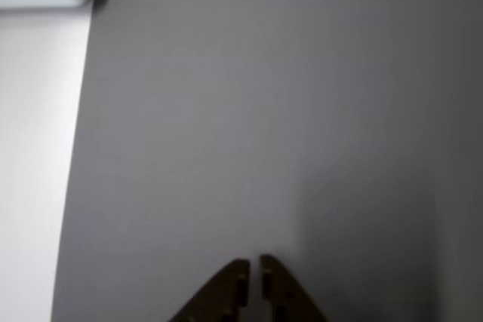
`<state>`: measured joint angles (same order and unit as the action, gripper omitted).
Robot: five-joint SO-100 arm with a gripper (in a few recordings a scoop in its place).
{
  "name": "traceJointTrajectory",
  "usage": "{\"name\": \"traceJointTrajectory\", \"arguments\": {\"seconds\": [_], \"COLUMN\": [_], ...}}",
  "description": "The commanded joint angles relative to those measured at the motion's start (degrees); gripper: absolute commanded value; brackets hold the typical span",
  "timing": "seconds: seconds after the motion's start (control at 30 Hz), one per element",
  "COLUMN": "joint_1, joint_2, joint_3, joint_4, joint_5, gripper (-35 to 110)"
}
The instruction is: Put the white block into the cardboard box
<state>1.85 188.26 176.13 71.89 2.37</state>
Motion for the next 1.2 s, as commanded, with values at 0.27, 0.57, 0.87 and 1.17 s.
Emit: {"name": "traceJointTrajectory", "arguments": {"seconds": [0.27,0.57,0.87,1.17], "joint_1": [1.05,1.14,1.14,1.14], "joint_2": [1.49,2.11,2.20,2.20], "joint_3": [1.05,1.05,1.05,1.05], "joint_4": [0.44,0.44,0.44,0.44], "joint_5": [8.70,8.44,8.44,8.44], "gripper": [-2,-2,-2,-2]}}
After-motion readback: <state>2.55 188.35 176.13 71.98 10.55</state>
